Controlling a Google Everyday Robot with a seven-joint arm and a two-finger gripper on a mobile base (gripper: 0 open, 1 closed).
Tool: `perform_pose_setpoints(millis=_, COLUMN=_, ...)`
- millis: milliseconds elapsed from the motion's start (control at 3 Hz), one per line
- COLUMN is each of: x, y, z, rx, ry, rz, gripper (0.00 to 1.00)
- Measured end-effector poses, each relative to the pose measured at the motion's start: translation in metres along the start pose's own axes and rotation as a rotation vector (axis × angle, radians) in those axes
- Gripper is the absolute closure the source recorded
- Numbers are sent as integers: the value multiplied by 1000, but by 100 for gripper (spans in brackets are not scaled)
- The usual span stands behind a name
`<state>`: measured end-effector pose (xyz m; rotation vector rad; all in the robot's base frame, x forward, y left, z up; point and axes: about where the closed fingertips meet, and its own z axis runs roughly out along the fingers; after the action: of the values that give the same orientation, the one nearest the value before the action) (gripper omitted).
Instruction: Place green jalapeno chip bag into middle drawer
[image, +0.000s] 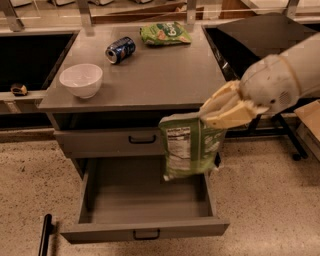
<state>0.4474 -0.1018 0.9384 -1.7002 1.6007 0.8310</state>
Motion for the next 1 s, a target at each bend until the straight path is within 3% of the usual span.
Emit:
perform_pose_setpoints(millis=333, x=66, y=-20, z=64, rx=9, ry=-95, rz=24, gripper=100)
perform_pose_setpoints(millis=667, x=116, y=-37, z=126, rx=38, ry=-128, rz=33, gripper=100)
perform_pose_setpoints(millis=1000, x=153, y=-46, z=162, rx=76, ry=-150, rz=61, gripper=100)
